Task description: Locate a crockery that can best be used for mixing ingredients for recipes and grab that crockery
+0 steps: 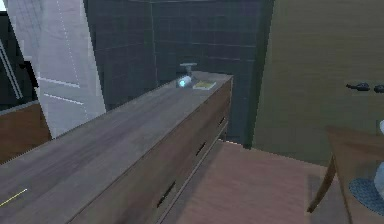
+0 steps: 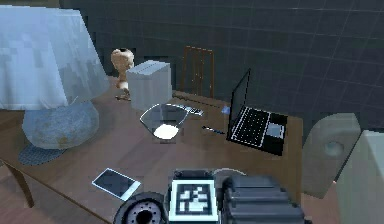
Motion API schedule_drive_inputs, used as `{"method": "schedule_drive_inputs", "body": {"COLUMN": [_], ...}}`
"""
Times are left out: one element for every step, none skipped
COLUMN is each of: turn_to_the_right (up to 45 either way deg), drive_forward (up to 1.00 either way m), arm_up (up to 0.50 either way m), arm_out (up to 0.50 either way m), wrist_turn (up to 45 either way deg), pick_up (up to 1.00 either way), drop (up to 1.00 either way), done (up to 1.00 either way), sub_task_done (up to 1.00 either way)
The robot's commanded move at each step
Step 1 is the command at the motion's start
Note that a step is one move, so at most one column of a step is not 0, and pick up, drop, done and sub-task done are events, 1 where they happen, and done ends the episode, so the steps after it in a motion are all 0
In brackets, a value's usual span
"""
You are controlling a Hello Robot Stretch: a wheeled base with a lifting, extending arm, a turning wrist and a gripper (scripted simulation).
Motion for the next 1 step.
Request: {"method": "schedule_drive_inputs", "body": {"turn_to_the_right": [0.0], "drive_forward": [0.00], "arm_up": [0.00], "arm_out": [0.44], "wrist_turn": [0.0], "pick_up": [0.00], "drop": [0.00], "done": [0.00], "sub_task_done": [0.00]}}
